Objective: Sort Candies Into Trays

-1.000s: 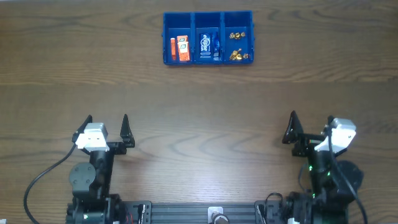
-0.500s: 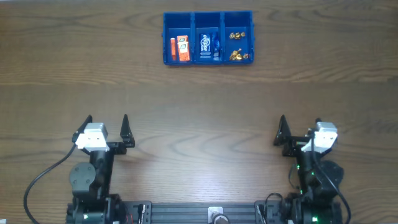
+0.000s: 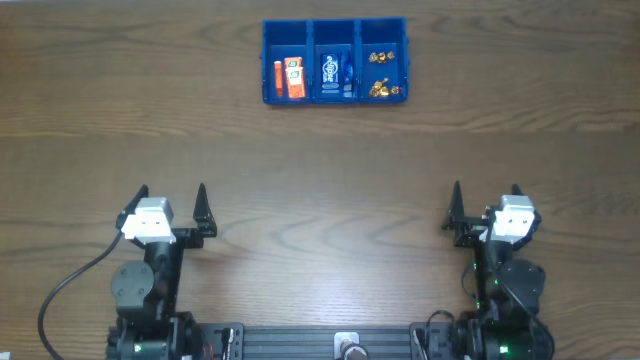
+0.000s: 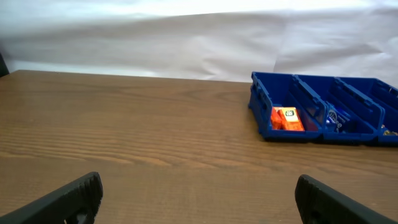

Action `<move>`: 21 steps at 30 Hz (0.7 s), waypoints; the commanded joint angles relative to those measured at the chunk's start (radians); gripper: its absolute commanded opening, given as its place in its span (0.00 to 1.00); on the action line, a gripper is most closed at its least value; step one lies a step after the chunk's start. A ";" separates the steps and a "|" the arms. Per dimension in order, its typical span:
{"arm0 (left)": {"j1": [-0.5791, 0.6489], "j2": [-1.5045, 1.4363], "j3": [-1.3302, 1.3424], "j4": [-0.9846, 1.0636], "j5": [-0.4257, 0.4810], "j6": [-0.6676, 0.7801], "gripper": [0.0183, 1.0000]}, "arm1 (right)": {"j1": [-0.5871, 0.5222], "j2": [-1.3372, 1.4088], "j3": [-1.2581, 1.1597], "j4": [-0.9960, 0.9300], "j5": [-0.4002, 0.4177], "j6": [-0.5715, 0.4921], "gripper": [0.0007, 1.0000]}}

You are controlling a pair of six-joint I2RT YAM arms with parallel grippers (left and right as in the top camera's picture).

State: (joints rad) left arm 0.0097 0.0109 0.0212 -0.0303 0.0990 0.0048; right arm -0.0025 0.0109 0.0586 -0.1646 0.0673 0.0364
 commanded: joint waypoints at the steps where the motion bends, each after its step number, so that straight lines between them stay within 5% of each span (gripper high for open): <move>1: 0.003 -0.006 -0.016 -0.040 0.013 0.011 1.00 | 0.012 -0.008 -0.033 0.051 0.018 -0.027 0.95; 21: 0.003 -0.006 -0.016 -0.040 0.013 0.011 1.00 | 0.014 -0.008 -0.051 0.091 0.018 -0.027 1.00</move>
